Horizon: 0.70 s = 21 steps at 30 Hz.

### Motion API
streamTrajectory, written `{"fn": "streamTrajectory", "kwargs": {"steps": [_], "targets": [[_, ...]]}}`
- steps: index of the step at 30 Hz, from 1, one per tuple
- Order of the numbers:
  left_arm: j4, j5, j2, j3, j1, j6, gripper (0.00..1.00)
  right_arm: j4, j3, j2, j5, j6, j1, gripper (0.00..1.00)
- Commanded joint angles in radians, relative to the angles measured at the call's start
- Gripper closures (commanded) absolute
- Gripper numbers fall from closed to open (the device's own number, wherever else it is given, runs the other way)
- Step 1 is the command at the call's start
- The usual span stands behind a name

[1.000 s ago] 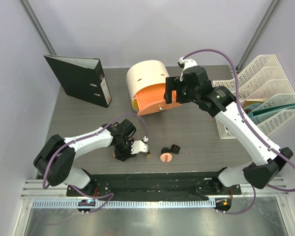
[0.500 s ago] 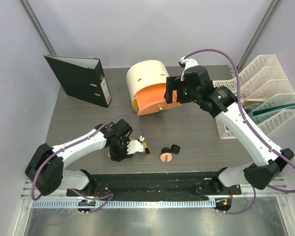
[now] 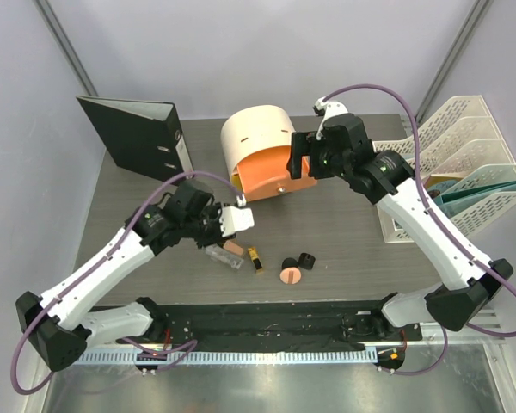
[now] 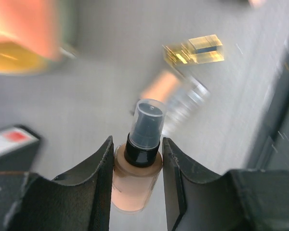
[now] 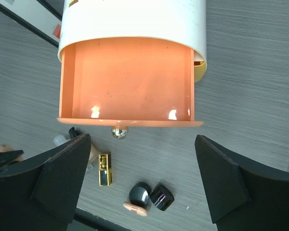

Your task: Organize the makeup

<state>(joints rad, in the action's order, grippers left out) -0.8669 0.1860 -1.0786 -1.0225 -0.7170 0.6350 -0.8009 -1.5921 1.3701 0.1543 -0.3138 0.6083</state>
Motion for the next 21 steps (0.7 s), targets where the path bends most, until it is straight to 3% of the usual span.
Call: {"fn": "streamTrajectory", "kwargs": {"steps": [1,13,21], "targets": [[0.158,-0.013,-0.070,-0.163,0.024,-0.005,1.00,0.054,-0.029,0.015,0.001,-0.008,-0.022,0.05],[0.344,0.078,-0.417,-0.569,0.096,0.017,1.00,0.055,-0.040,0.021,-0.027,-0.025,-0.113,0.06],[0.364,0.148,-0.552,-0.718,0.099,-0.008,1.00,0.049,-0.032,0.017,-0.055,-0.015,-0.142,0.06]]}}
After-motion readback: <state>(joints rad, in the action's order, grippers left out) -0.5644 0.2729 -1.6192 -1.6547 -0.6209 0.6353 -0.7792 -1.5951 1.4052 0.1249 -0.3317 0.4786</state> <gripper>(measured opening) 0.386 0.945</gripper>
